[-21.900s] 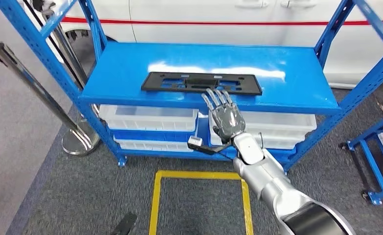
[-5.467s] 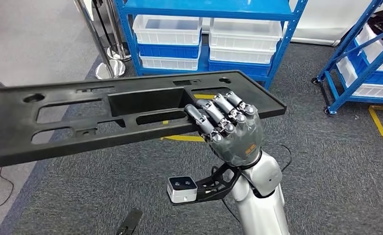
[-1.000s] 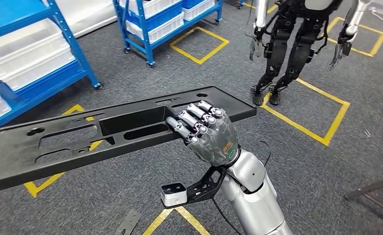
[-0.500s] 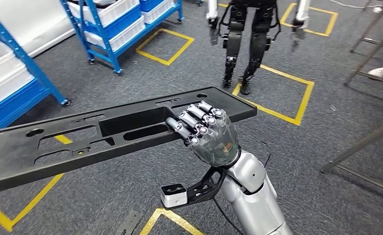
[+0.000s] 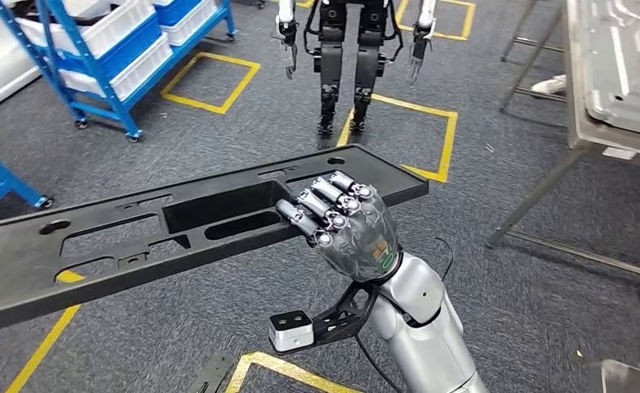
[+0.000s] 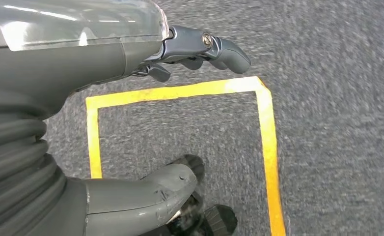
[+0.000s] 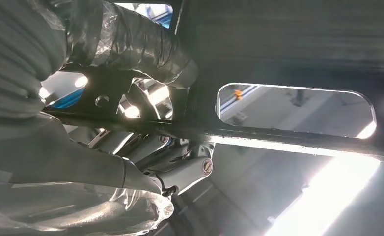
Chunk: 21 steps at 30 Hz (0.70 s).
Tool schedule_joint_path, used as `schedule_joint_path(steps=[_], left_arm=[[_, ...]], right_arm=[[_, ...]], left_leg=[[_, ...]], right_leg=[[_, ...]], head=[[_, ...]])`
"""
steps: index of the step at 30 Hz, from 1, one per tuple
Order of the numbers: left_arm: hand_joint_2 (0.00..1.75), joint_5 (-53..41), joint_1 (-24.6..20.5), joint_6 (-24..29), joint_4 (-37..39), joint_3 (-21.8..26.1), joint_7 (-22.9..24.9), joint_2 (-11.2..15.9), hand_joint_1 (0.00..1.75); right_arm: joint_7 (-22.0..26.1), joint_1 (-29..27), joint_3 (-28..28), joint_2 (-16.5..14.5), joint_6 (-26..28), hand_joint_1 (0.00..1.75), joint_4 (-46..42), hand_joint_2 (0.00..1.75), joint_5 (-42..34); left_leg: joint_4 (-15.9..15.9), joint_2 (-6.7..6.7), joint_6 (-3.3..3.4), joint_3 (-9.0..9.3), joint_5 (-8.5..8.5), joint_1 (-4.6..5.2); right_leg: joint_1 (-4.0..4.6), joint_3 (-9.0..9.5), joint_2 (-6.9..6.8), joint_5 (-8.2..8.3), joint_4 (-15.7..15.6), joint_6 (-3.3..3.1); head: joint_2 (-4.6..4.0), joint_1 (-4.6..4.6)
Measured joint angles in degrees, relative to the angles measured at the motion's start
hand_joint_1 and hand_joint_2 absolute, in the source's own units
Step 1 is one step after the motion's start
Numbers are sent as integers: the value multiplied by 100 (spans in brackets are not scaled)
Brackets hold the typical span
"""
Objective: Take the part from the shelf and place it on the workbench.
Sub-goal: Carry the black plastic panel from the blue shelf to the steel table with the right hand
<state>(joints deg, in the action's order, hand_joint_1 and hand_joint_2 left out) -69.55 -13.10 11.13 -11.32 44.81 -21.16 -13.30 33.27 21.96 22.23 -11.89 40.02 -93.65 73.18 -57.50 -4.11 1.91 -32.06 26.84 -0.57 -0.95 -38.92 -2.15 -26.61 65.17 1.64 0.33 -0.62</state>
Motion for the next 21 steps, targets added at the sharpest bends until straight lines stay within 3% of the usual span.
schedule_joint_path(steps=[1, 3, 5, 7, 9, 10, 11, 12, 13, 14, 16, 18, 20, 21], left_arm=[[175, 0, -4, -3, 0, 0, -1, 0, 0], [175, 0, -10, -8, 0, 0, -2, 1, 0], [175, 0, -19, -11, 0, -1, -3, -4, 0], [175, 1, -31, -14, 0, -2, -4, -12, 0], [175, 4, -28, -17, 0, -2, -4, -14, 0], [175, 7, -17, -18, 0, -2, -3, -14, 0], [175, 10, -4, -19, 0, -2, -3, -14, 0], [175, 14, 6, -20, 0, -2, -2, -14, 0], [175, 16, 8, -20, 0, -2, -2, -13, 0], [175, 17, 5, -22, 0, -2, -3, -13, 0], [175, 18, -5, -27, 0, -2, -6, -10, 0], [175, 17, -8, -31, 1, -2, -9, -8, 0], [175, 16, -13, -34, 1, -3, -11, -16, 0], [175, 14, -22, -35, 1, -4, -12, -22, 0]], right_arm=[[-1, 3, 0, -1, 0, 175, -2, 175, 2], [-4, 11, 0, -3, 0, 175, -5, 175, 7], [-9, 13, 0, -3, 0, 175, -13, 175, 10], [-12, 22, 0, -4, 0, 175, -20, 175, 14], [-19, 34, 0, -5, 0, 175, -20, 175, 15], [-22, 36, 0, -6, 0, 175, -16, 175, 15], [-25, 34, 0, -6, 0, 175, -13, 175, 15], [-26, 32, 0, -5, 0, 175, -10, 175, 15], [-26, 31, 0, -5, 0, 175, -8, 175, 15], [-27, 32, 0, -5, 0, 175, -8, 175, 15], [-30, 38, 0, -5, -1, 175, -7, 175, 15], [-35, 42, 1, -5, -1, 175, -3, 175, 15], [-40, 41, 2, -4, 0, 175, 1, 175, 15], [-42, 41, 2, -1, 1, 175, 0, 175, 15]], left_leg=[[-34, -54, -33, 1, 31, 13], [-74, -150, -100, 6, 76, 38], [-78, -243, -163, 26, 107, 33], [-248, -85, -223, -20, 260, 3], [-864, 222, -255, -285, 614, -19], [-1261, 307, -259, -475, 785, -22], [-1576, 344, -259, -634, 881, -21], [-1711, 361, -251, -714, 864, -21], [-1616, 376, -235, -688, 730, -20], [-1319, 415, -212, -568, 516, -20], [-553, 671, -161, -252, 149, -30], [-185, 867, -130, -100, 50, -27], [-138, 792, -93, -81, 28, -22], [-97, 723, -62, -68, -2, -30]], right_leg=[[13, 167, -98, 91, -310, -18], [57, 276, -167, 103, -546, -76], [60, 268, -26, 123, -555, -147], [34, 284, 97, 147, -588, -217], [21, 291, 219, 164, -604, -265], [26, 287, 289, 167, -602, -279], [33, 286, 368, 168, -598, -283], [40, 285, 449, 169, -591, -284], [44, 286, 531, 169, -582, -284], [44, 288, 613, 169, -572, -283], [42, 273, 760, 172, -547, -266], [23, 227, 888, 197, -540, -207], [5, 187, 1002, 240, -570, -123], [11, 174, 952, 238, -569, -92]], head=[[0, -1], [0, -2], [0, -2], [0, -3], [0, -4], [0, -4], [0, -3], [0, -3], [0, -3], [0, -3], [0, -3], [0, -3], [0, -4], [0, 0]])
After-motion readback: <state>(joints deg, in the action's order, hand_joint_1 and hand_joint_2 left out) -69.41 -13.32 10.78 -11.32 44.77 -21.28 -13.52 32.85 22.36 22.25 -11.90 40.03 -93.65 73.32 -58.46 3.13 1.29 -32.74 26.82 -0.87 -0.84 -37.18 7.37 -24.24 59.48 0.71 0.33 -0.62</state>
